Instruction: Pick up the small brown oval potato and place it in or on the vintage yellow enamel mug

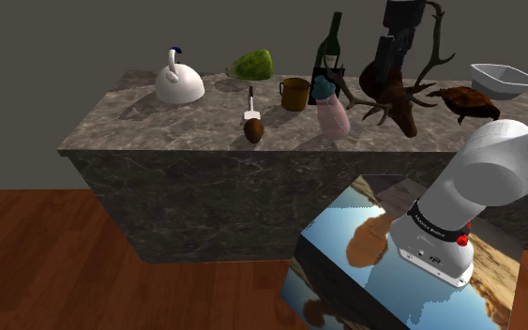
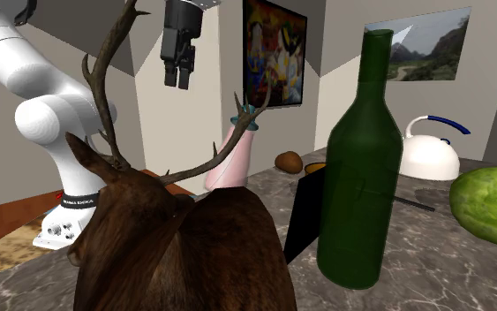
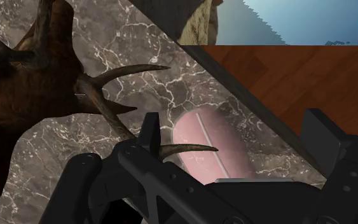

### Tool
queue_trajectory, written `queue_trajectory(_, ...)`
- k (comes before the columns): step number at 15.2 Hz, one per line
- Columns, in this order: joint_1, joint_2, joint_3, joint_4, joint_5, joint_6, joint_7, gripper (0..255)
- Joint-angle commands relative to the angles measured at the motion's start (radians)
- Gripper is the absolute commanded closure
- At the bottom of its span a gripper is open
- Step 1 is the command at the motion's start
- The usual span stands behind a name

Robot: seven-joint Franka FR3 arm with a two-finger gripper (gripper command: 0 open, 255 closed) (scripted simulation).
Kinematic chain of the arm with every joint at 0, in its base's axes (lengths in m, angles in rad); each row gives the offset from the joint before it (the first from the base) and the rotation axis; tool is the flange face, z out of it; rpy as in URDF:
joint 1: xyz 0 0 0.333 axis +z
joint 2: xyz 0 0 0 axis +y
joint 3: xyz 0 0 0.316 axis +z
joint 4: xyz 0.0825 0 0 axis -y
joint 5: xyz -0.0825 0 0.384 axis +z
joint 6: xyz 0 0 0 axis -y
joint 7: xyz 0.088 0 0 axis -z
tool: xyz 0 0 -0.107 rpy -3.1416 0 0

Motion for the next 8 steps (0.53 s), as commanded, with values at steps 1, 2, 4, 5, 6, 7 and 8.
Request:
queue_trajectory(1, 0.000, 0.000, 0.000, 0.000, 0.000, 0.000, 0.000, 0)
queue_trajectory(2, 0.001, 0.019, 0.021, -0.003, 0.015, 0.020, 0.041, 0)
queue_trajectory(4, 0.002, 0.063, 0.064, -0.004, 0.042, 0.060, 0.123, 0)
queue_trajectory(5, 0.003, 0.087, 0.084, -0.001, 0.054, 0.081, 0.163, 0)
queue_trajectory(6, 0.003, 0.113, 0.104, 0.003, 0.066, 0.101, 0.204, 0)
queue_trajectory(7, 0.003, 0.141, 0.124, 0.009, 0.076, 0.122, 0.243, 0)
queue_trajectory(8, 0.002, 0.170, 0.143, 0.016, 0.085, 0.142, 0.283, 0)
